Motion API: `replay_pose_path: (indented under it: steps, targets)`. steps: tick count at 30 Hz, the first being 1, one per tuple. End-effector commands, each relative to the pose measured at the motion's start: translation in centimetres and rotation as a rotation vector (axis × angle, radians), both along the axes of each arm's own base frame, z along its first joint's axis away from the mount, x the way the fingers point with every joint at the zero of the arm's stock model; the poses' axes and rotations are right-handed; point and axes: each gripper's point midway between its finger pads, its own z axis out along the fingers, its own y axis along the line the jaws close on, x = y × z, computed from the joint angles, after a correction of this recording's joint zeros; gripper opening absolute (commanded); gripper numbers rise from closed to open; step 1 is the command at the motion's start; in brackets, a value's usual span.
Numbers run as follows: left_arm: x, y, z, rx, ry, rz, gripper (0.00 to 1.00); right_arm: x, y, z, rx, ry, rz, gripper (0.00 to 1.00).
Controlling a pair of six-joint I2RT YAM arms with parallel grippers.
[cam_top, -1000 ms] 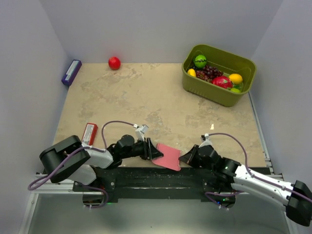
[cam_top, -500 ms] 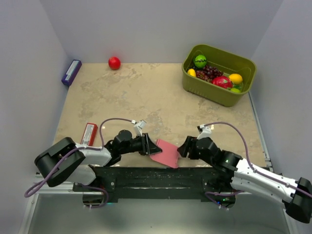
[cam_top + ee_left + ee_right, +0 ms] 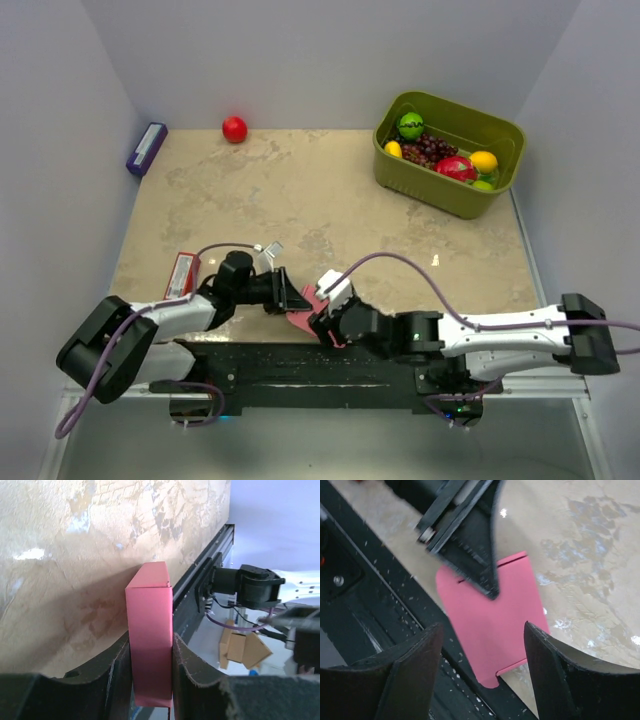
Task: Fold the paper box
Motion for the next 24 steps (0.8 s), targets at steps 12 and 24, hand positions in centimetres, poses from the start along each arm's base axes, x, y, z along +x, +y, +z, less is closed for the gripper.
replay_pose_path:
  steps: [12,24]
  targets:
    - [-2.1,2.4,3.1,-0.178,0.225,0.042,0.14,-1.1,4.2,-1.8,-0.309,-0.371,-0.093,0.73]
    - [-3.6,2.7,4.1,-0.275,0.306,0.059,0.14,-0.1,3.7,-3.9,-0.493,-0.492,-0.155,0.51]
